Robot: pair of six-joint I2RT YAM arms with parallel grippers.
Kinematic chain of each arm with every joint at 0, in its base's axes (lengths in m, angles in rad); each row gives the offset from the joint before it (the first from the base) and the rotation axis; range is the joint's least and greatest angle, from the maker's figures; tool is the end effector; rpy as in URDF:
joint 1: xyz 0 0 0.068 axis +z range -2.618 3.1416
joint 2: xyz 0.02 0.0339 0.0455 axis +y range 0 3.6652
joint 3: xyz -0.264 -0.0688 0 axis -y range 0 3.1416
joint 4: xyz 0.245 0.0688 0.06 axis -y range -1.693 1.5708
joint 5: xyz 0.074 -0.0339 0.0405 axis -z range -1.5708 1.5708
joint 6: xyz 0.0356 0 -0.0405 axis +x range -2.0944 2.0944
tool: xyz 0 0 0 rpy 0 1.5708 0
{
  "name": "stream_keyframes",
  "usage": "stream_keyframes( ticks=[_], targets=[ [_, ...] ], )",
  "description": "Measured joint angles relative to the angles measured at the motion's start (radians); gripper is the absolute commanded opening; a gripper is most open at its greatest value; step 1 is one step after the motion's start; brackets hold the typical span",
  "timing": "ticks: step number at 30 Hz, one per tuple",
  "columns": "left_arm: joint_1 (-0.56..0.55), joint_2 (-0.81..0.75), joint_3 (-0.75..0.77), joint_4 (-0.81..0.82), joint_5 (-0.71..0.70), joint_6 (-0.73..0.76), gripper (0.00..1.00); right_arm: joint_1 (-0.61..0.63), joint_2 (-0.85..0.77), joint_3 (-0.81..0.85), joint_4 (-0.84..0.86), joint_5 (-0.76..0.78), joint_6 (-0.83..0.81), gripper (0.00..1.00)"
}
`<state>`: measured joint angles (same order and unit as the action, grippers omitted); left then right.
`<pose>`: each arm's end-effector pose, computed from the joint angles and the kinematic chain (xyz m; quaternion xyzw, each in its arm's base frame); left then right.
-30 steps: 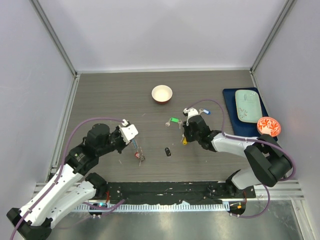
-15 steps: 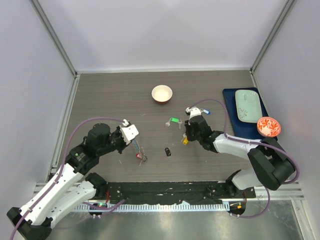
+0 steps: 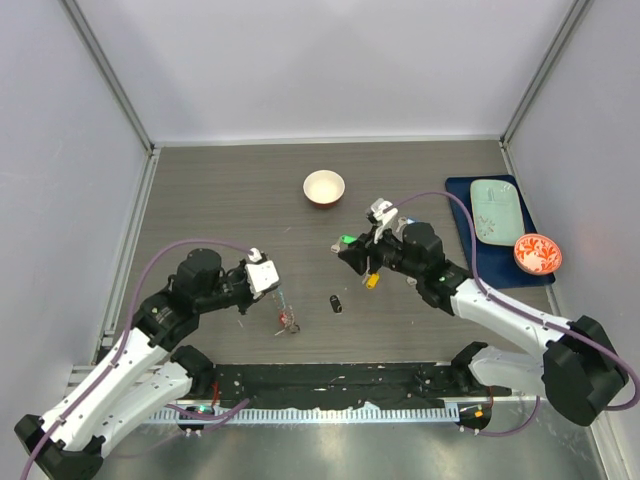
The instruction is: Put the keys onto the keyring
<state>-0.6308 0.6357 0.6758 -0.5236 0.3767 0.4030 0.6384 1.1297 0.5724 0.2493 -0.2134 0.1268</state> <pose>0.1092 -0.0960 0.2902 0.4997 0.6830 -0.2170 0.4866 0.1968 0.1554 0.2406 -0.2639 0.7606 0.2989 0.5124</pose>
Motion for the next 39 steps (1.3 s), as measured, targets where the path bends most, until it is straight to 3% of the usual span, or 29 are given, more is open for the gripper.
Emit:
stream_keyframes(
  ticks=[4,8,13,18,32,39],
  targets=[
    [0.000,-0.008,-0.013,0.002,0.058,0.026,0.00,0.023,0.021,0.050,0.115,-0.220,-0.036,0.48],
    [0.000,-0.007,-0.015,0.003,0.088,0.032,0.00,0.102,0.067,0.090,0.171,-0.315,-0.108,0.50],
    [0.000,0.012,-0.015,0.010,0.101,0.029,0.00,0.262,0.101,0.109,0.182,-0.296,-0.243,0.49],
    [0.000,0.017,-0.016,0.019,0.108,0.022,0.00,0.319,0.126,0.109,0.193,-0.247,-0.330,0.48],
    [0.000,0.036,-0.016,0.039,0.125,0.010,0.00,0.389,0.208,0.127,0.214,-0.182,-0.398,0.26],
    [0.001,0.042,-0.016,0.044,0.123,-0.006,0.00,0.394,0.217,0.138,0.222,-0.180,-0.407,0.01]
  ],
)
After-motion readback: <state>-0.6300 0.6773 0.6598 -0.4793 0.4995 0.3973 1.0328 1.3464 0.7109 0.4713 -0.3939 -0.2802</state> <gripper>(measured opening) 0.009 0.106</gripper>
